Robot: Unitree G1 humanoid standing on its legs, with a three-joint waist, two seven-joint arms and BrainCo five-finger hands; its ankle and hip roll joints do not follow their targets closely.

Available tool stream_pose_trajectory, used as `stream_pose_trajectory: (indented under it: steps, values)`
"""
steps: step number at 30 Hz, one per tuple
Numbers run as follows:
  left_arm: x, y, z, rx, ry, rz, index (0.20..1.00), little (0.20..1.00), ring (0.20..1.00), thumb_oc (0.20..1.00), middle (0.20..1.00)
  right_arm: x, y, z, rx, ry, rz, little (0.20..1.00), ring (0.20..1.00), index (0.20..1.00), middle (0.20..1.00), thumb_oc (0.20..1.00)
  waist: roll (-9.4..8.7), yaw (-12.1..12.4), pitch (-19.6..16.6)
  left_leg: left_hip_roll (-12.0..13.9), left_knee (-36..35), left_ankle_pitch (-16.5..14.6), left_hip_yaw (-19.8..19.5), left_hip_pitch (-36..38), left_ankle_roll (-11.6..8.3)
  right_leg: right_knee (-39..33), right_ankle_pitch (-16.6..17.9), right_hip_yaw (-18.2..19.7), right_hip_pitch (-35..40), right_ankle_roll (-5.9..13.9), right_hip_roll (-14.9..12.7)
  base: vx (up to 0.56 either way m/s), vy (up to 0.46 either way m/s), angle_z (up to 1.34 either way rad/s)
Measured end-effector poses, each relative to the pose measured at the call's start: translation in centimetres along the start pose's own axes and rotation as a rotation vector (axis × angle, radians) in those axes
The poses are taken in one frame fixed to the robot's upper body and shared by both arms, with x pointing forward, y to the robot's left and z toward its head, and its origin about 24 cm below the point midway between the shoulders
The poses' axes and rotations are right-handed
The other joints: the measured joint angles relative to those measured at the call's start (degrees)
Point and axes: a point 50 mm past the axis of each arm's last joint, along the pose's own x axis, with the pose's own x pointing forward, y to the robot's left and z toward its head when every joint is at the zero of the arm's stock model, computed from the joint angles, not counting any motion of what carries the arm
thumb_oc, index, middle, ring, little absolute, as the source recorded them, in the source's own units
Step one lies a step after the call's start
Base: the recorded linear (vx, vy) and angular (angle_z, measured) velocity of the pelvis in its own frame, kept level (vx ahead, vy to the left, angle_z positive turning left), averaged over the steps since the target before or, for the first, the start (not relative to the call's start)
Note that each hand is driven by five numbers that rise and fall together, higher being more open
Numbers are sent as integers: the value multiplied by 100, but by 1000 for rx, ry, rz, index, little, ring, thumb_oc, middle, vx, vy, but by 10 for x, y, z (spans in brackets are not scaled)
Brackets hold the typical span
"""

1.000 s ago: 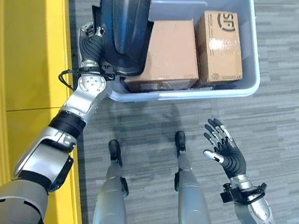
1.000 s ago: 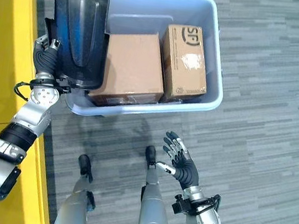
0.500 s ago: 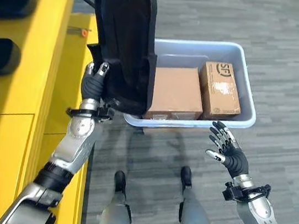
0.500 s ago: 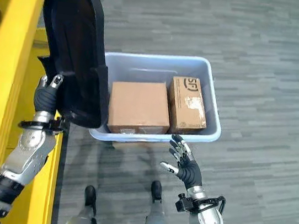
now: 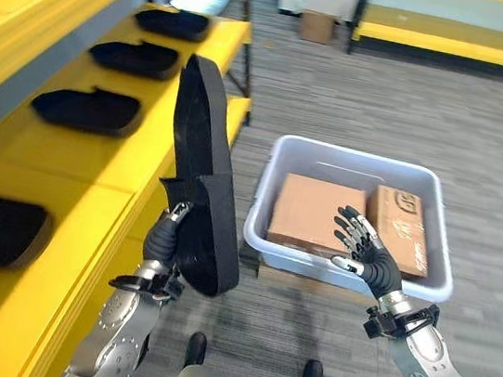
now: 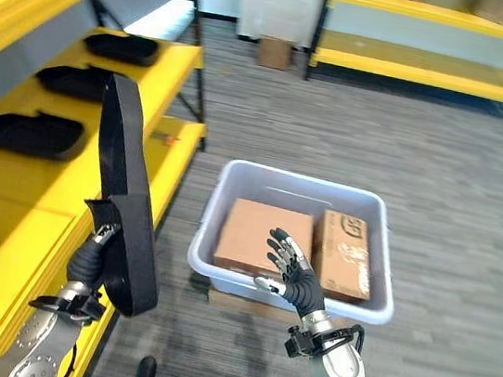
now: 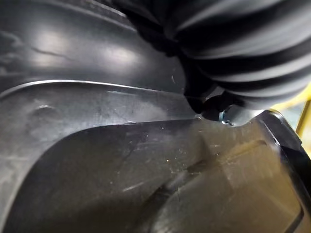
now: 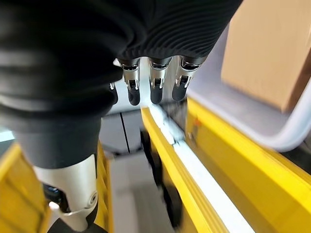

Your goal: Move parts from the plastic box to the shelf.

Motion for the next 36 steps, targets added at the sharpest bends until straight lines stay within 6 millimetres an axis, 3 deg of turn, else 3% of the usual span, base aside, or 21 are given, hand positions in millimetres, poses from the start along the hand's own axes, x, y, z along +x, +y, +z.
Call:
stream_pose_trajectory:
  steps: [1,2,3,4,5,6,7,8,9,10,11,15,17,18,23,30,32,33,34,35,36]
  values:
    - [4,3,-1,13,6,8,200,200,200,200,200,-4,-1,-2,-9,15,-8,1000,1000,1000,1000,1000,-115,-13,76,117,59,-503,1012,-181,648,-113,26,-454,113,-143,-197,-321,-102,149]
    - [3,8,-3,23,20,23,200,200,200,200,200,-2,-1,-3,-6,15,-15,1000,1000,1000,1000,1000,-378,144,140,-42,564,-480,1174,-88,483,-164,78,-582,115,-160,-556,-295,-97,116]
    - [1,8,-4,24,27,26,200,200,200,200,200,-2,-2,0,-15,6,-12,1000,1000,1000,1000,1000,-324,130,111,-149,840,-441,1132,24,481,-130,80,-565,134,-133,-593,-257,-65,129]
    - [3,3,-6,35,33,0,200,200,200,200,200,-4,-10,0,-39,18,-33,1000,1000,1000,1000,1000,-22,-71,91,-255,714,-94,803,28,303,349,-158,-768,73,-228,-537,-187,-59,142]
    - [5,1,-3,49,18,-14,200,200,200,200,200,-4,-9,-3,-32,31,-32,1000,1000,1000,1000,1000,-86,-85,55,-318,458,207,637,-23,102,309,-395,-761,31,-318,-480,-95,24,231]
    - [7,-2,7,60,-24,-40,200,200,200,200,200,-4,-5,-5,-14,29,-25,1000,1000,1000,1000,1000,-257,-221,-105,-381,-303,634,490,16,-562,-12,-296,-691,36,-439,-460,18,114,152]
    - [8,-3,11,60,-45,-46,200,200,200,200,200,-1,-6,-3,-10,18,-29,1000,1000,1000,1000,1000,-337,-119,-62,-398,95,263,621,-4,-306,-2,-241,-709,13,-217,-530,-43,126,102]
    - [7,-1,12,59,-50,-34,200,200,200,200,200,3,-5,-4,-3,15,-30,1000,1000,1000,1000,1000,-397,53,-54,-385,454,-172,693,9,79,13,-201,-687,-54,-276,-567,39,130,30]
    - [5,7,12,83,-28,-6,200,200,200,200,200,8,-3,3,10,-28,-28,1000,1000,1000,1000,1000,-480,51,-45,-370,1027,-674,1174,141,68,22,-4,-996,106,-139,-748,8,157,57]
    - [4,7,10,83,-21,-3,200,200,200,200,200,7,-3,9,-4,-43,-19,1000,1000,1000,1000,1000,-356,-65,-44,-354,800,-756,1206,339,21,119,-52,-1152,204,-131,-754,70,149,122]
    - [4,9,9,114,-18,-3,200,200,200,200,200,7,-5,6,20,-45,-49,1000,1000,1000,1000,1000,-360,-132,-16,-490,427,-809,1303,572,-22,375,-91,-1209,366,33,-1012,50,246,99]
    - [5,9,9,126,-13,-3,200,200,200,200,200,7,1,-1,48,-29,-44,1000,1000,1000,1000,1000,-422,-65,-32,-756,185,-698,1156,735,207,977,28,-1492,190,-139,-1338,50,192,35]
    - [4,11,11,150,-7,-6,200,200,200,200,200,7,4,-3,64,-24,-41,1000,1000,1000,1000,1000,-485,-35,-69,-852,181,-695,1119,736,276,983,94,-1490,208,-118,-1437,30,162,17]
    - [3,15,13,169,-6,-1,200,200,200,200,200,8,7,-4,66,-17,-28,1000,1000,1000,1000,1000,-478,19,-70,-907,203,-704,1100,732,377,1116,194,-1496,183,30,-1521,33,248,19]
    - [1,18,15,208,-7,9,200,200,200,200,200,8,10,-7,79,-4,-19,1000,1000,1000,1000,1000,-579,149,-122,-1122,214,-709,935,728,407,696,336,-1676,523,215,-1563,11,173,23]
    - [-1,22,16,222,-7,25,200,200,200,200,200,8,12,-10,96,4,-12,1000,1000,1000,1000,1000,-776,176,-151,-1370,249,-679,813,651,490,687,372,-1753,561,221,-1759,-2,253,14]
    - [12,15,6,251,15,-9,200,200,200,200,200,3,10,-15,102,30,-37,1000,1000,1000,1000,1000,-631,-147,-173,-1539,657,-847,473,326,796,1313,407,-1308,396,175,-2030,58,228,72]
    - [10,16,4,251,18,-1,200,200,200,200,200,4,15,-17,103,47,-6,1000,1000,1000,1000,1000,-534,-148,-162,-1596,556,-791,435,419,866,1828,265,-140,-55,98,-1946,66,302,34]
    - [11,18,4,265,26,-1,200,200,200,200,200,5,21,-19,124,45,5,1000,1000,1000,1000,1000,-427,-219,-175,-1489,508,-740,323,411,897,1965,26,1143,-235,175,-1466,16,200,2]
    - [13,20,6,282,25,-2,200,200,200,200,200,4,26,-22,139,55,16,1000,1000,1000,1000,1000,-433,-336,-195,-1466,402,-698,292,441,964,1952,-256,1555,-344,294,-1177,-30,144,30]
    - [15,23,11,300,15,10,200,200,200,200,200,5,32,-25,133,79,65,1000,1000,1000,1000,1000,-420,-360,-117,-1401,219,-543,215,522,982,1978,-683,2031,-619,366,-501,-34,104,29]
